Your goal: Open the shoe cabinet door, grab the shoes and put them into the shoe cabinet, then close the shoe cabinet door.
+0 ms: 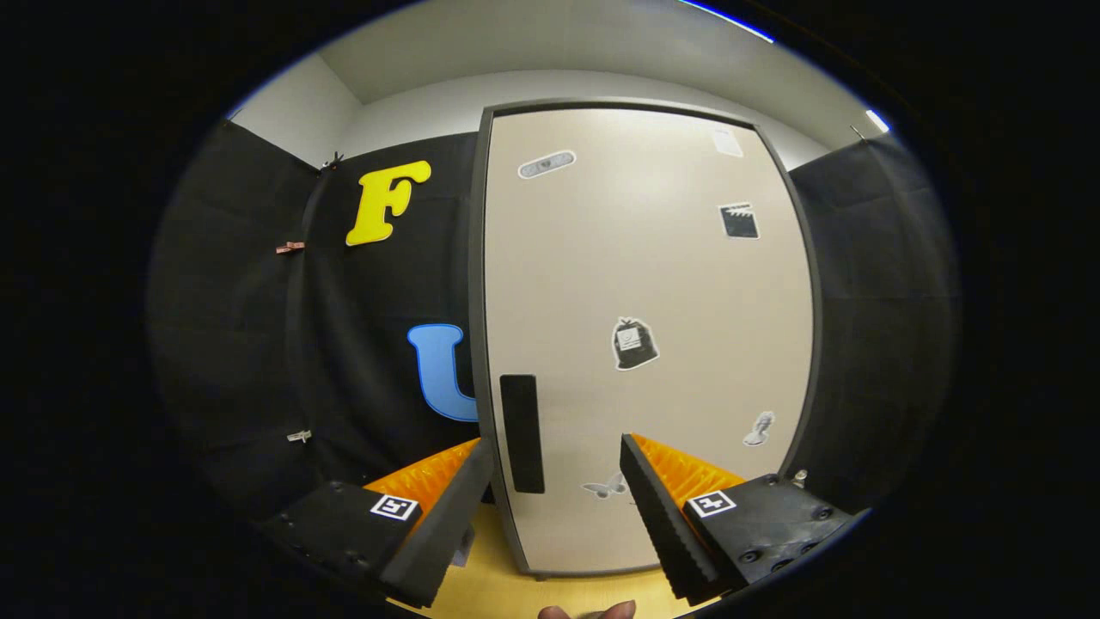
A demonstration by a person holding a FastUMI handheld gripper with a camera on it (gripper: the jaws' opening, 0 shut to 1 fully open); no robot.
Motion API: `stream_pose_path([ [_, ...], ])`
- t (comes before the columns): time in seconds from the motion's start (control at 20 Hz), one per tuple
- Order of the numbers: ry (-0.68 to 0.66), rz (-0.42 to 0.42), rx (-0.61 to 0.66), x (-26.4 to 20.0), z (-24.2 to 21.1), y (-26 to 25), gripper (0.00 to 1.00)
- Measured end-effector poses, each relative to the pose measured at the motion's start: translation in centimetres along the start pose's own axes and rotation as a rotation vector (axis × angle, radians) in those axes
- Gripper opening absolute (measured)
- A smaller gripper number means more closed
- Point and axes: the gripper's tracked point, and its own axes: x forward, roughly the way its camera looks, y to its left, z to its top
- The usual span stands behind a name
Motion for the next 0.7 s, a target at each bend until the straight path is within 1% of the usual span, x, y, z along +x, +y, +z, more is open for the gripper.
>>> stream_pose_path([
  [0.25,0.026,0.007,0.002,4.8,-1.8,1.6,0.98],
  [0.35,0.032,-0.004,-0.008,6.4,-2.5,1.7,0.95],
  [0.4,0.032,-0.014,-0.015,7.1,-2.7,1.6,0.88],
  [0.55,0.06,-0.026,-0.019,8.5,-4.2,1.8,0.71],
  [0.6,0.036,-0.042,-0.026,8.3,-3.9,1.7,0.58],
  [0.65,0.026,-0.056,-0.043,8.1,-3.8,1.7,0.54],
  [0.7,0.017,-0.059,-0.059,8.5,-4.0,1.6,0.41],
])
